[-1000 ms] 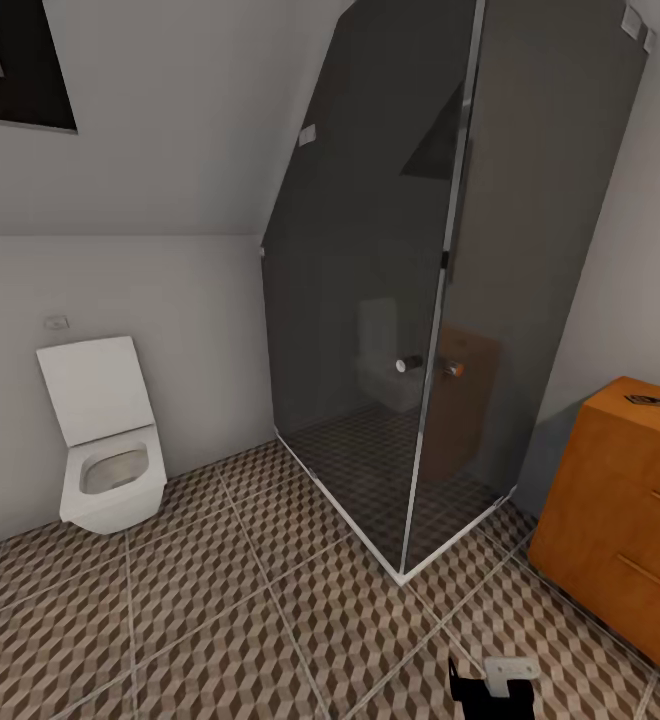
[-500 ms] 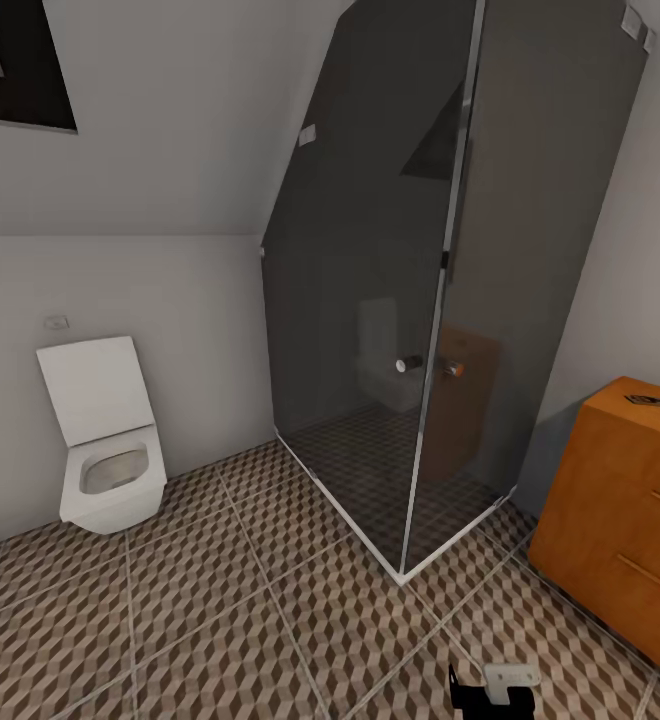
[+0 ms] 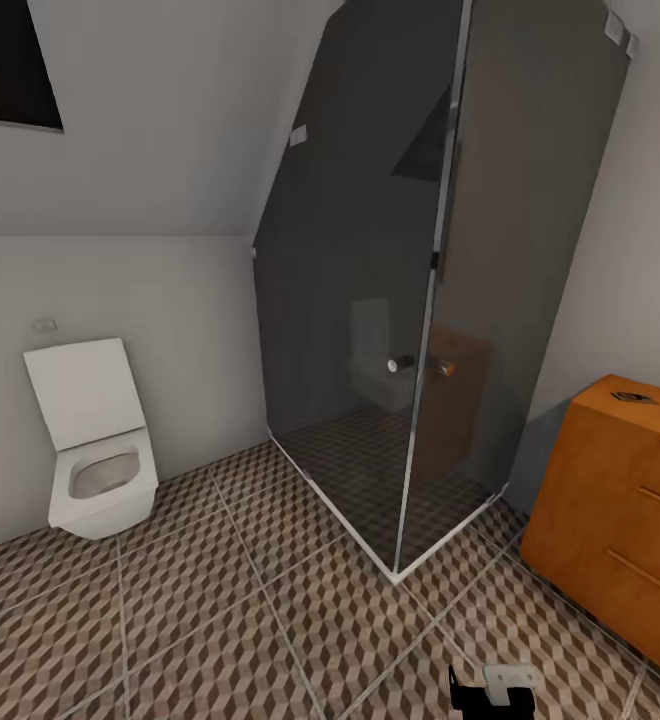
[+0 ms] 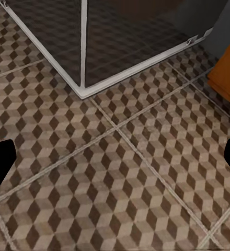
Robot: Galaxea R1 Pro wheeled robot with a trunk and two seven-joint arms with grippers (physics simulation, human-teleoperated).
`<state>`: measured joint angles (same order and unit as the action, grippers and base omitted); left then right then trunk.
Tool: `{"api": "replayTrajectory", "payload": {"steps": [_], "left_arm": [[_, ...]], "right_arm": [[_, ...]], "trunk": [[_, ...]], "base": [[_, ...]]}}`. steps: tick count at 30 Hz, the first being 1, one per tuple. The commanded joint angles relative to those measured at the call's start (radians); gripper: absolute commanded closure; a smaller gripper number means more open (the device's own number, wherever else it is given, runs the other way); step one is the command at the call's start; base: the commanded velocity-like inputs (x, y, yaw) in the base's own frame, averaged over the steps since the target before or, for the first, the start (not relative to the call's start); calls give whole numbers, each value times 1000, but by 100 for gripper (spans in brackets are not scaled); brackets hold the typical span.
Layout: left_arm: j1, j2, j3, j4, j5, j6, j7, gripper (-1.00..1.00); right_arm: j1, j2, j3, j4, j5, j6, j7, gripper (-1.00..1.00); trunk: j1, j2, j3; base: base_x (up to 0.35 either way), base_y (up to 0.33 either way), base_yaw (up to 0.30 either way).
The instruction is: Take the four mousetraps from the cabinet in the bathroom and place them on the bathroom floor. Make sure all four end up on the same floor surface, and ensure that at least two of them are either under or directly next to the same bathroom sink.
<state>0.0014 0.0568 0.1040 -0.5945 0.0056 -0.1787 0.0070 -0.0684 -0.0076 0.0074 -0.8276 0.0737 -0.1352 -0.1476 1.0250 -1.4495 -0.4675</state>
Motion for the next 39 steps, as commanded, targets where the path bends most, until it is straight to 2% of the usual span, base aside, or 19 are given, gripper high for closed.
{"api": "replayTrajectory", "payload": {"steps": [1, 30, 39], "left_arm": [[0, 0, 0, -1, 1, -2, 1, -100], [0, 0, 0, -2, 1, -4, -1, -100], [0, 0, 0, -2, 1, -4, -1, -100]], "right_arm": [[-1, 0, 1, 1, 8, -1, -5, -100], [-1, -1, -1, 3, 8, -1, -5, -100], [-1, 0, 0, 36, 9, -5, -4, -100]], "trunk": [[0, 0, 0], [0, 0, 16], [0, 0, 21]], "base": [[0, 0, -248], [0, 0, -280], [0, 0, -282]]}}
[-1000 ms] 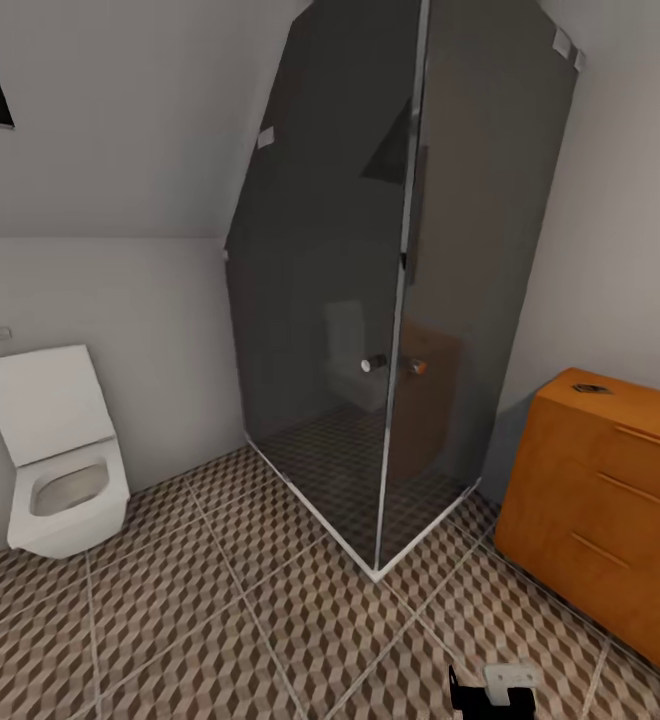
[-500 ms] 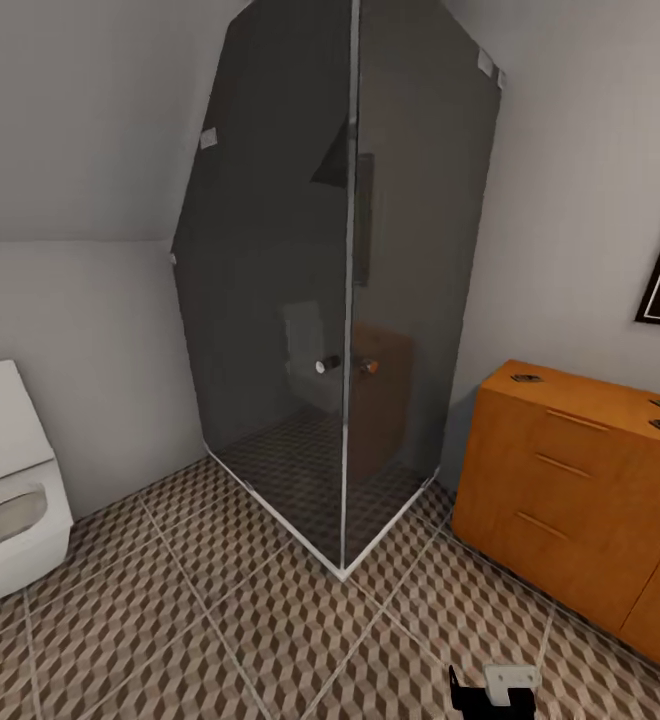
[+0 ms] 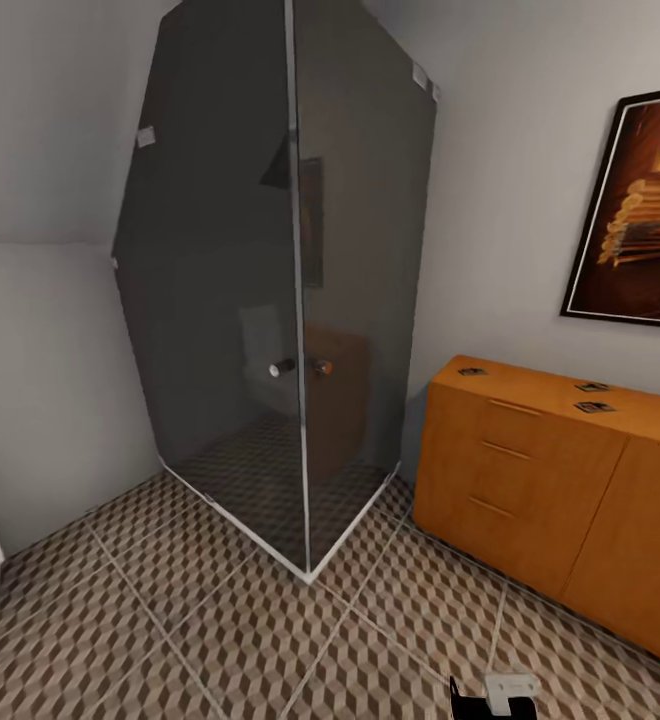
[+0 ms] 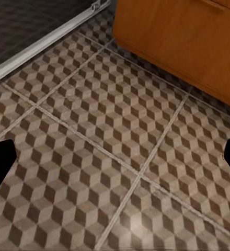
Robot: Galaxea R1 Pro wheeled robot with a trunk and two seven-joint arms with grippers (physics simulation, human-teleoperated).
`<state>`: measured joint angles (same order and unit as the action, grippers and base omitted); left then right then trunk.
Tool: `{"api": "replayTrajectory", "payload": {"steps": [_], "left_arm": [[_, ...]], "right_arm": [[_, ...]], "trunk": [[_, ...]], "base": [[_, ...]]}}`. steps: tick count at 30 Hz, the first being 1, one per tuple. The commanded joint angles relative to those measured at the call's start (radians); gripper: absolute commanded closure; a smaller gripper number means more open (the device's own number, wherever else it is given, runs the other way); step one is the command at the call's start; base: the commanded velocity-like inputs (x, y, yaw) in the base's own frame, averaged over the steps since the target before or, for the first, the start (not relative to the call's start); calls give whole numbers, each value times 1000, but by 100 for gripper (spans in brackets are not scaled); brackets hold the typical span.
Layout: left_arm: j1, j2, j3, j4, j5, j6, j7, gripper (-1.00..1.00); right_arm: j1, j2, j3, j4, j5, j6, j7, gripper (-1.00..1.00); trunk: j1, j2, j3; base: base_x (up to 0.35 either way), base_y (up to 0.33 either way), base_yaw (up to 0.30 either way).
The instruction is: Take the four mousetraps from the cabinet in the bathroom and place them on the bathroom floor. Make sure all four end up on the same floor surface, and ensure that at least two of them are either under or directly next to the same bathroom sink.
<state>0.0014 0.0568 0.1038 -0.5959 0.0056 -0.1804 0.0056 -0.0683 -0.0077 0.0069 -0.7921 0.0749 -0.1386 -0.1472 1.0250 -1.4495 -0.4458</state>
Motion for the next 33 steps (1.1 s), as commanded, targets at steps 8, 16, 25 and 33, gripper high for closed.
{"api": "replayTrajectory", "payload": {"steps": [8, 16, 25, 33], "left_arm": [[0, 0, 1, 0, 1, -2, 1, -100], [0, 0, 1, 1, 1, -2, 1, -100], [0, 0, 1, 9, 1, -1, 1, -100], [0, 0, 1, 8, 1, 0, 2, -100]], "right_arm": [[-1, 0, 1, 2, 7, -2, -5, -100], [-1, 0, 1, 2, 8, -4, -5, -100], [-1, 0, 1, 4, 8, -4, -5, -100], [-1, 0, 1, 5, 8, -4, -5, -100]], "trunk": [[0, 0, 3], [0, 0, 8], [0, 0, 13], [0, 0, 14]], "base": [[0, 0, -283], [0, 0, -282], [0, 0, -279], [0, 0, -250]]}}
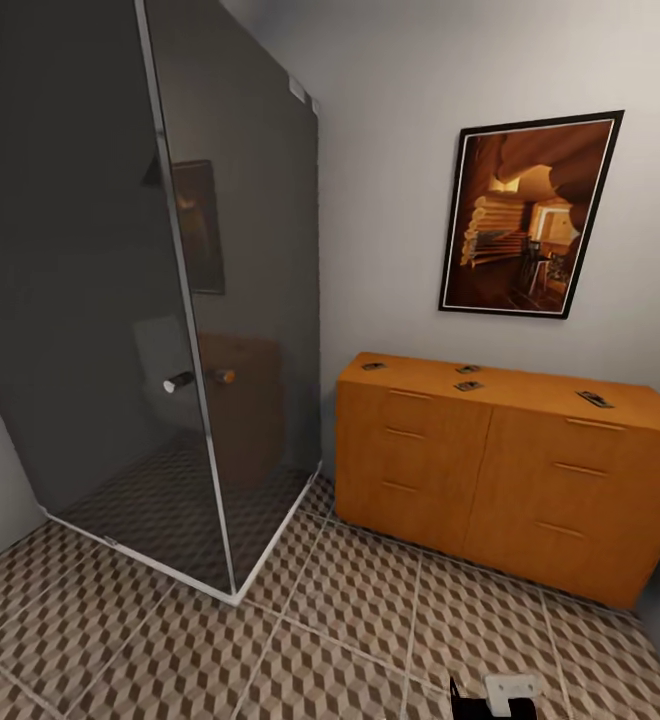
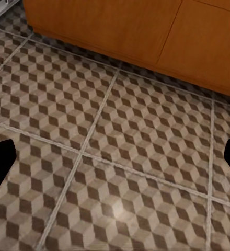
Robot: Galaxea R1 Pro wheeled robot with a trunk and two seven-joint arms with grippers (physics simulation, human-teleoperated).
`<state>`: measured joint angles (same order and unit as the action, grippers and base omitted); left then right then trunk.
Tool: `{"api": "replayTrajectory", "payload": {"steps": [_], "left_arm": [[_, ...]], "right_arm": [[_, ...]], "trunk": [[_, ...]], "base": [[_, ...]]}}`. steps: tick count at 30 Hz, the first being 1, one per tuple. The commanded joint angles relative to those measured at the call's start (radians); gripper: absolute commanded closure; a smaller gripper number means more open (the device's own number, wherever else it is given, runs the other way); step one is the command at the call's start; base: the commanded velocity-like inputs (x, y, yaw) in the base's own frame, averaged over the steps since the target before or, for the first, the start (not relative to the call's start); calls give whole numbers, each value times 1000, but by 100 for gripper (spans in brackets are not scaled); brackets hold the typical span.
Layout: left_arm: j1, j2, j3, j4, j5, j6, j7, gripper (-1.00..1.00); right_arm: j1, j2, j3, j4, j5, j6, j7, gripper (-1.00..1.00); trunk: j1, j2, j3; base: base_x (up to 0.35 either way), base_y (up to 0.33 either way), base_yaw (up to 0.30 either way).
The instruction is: Take the four mousetraps from the cabinet in the bathroom and place them on the bathroom floor. Make sure all four end up on the same floor surface, and ensure that at least two of them are either under or directly next to the same bathroom sink.
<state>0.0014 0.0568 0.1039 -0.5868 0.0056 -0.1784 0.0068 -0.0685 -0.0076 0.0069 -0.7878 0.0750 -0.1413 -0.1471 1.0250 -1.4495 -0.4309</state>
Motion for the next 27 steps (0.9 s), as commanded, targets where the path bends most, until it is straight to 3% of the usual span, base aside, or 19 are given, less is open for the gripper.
{"api": "replayTrajectory", "payload": {"steps": [1, 27], "left_arm": [[0, 0, 0, -1, 1, -2, 1, -100], [0, 0, 0, -8, 1, -4, 1, -100]], "right_arm": [[-1, 0, 1, 1, 8, -1, -5, -100], [-1, 0, 1, 1, 8, -1, -5, -100]], "trunk": [[0, 0, -1], [0, 0, -1]], "base": [[0, 0, -238], [0, 0, -225]]}}
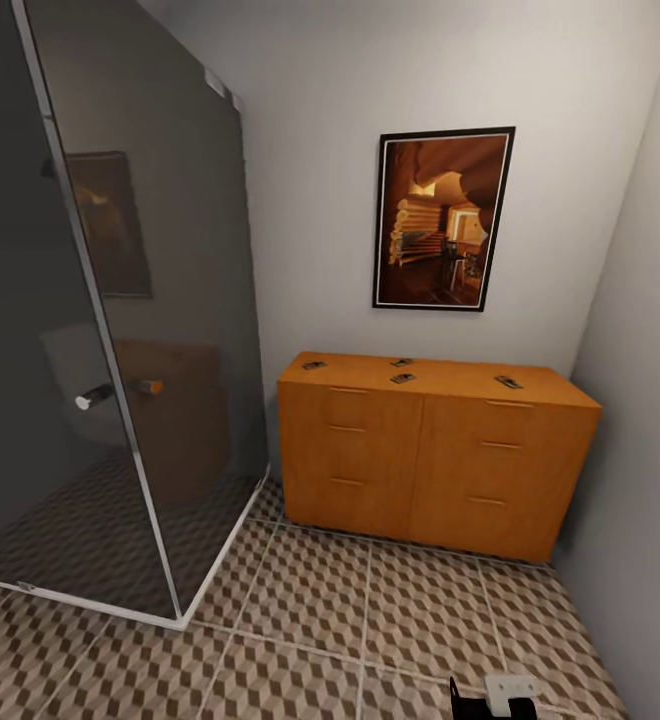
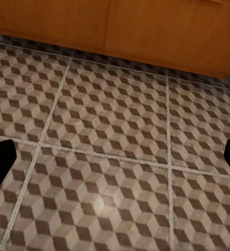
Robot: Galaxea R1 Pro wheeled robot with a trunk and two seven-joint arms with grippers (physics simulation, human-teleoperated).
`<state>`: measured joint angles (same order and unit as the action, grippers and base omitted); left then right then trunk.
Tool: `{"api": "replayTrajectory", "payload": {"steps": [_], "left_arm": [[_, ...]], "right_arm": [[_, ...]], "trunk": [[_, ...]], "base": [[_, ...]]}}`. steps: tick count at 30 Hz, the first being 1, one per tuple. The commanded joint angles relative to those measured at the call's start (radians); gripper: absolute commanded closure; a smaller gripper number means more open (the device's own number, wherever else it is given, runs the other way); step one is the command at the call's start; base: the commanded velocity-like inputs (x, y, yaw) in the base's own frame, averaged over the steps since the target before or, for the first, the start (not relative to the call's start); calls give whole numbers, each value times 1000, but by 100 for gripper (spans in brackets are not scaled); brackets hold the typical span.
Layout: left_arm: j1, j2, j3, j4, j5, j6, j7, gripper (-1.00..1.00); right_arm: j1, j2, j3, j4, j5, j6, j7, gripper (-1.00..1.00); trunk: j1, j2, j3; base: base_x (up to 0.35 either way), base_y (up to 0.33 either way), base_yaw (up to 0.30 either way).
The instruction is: Take the four mousetraps from the cabinet in the bathroom and place them on the bathroom floor. Make sure all four end up on the same floor surface, and ensure that at least two of them are either under or directly next to the same bathroom sink.
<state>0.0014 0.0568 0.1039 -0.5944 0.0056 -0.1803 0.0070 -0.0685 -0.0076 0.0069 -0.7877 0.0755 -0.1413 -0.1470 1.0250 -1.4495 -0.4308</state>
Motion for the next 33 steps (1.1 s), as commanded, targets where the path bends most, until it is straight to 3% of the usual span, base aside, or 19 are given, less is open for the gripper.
{"api": "replayTrajectory", "payload": {"steps": [1, 33], "left_arm": [[0, 0, 0, -1, 1, -2, 1, -100], [0, 0, 0, -1, 1, -2, 1, -100]], "right_arm": [[-1, 0, 1, 1, 8, -1, -5, -100], [-1, 0, 1, 1, 9, -1, -6, -100]], "trunk": [[0, 0, -1], [0, 0, -1]], "base": [[0, 0, -221], [0, 0, -195]]}}
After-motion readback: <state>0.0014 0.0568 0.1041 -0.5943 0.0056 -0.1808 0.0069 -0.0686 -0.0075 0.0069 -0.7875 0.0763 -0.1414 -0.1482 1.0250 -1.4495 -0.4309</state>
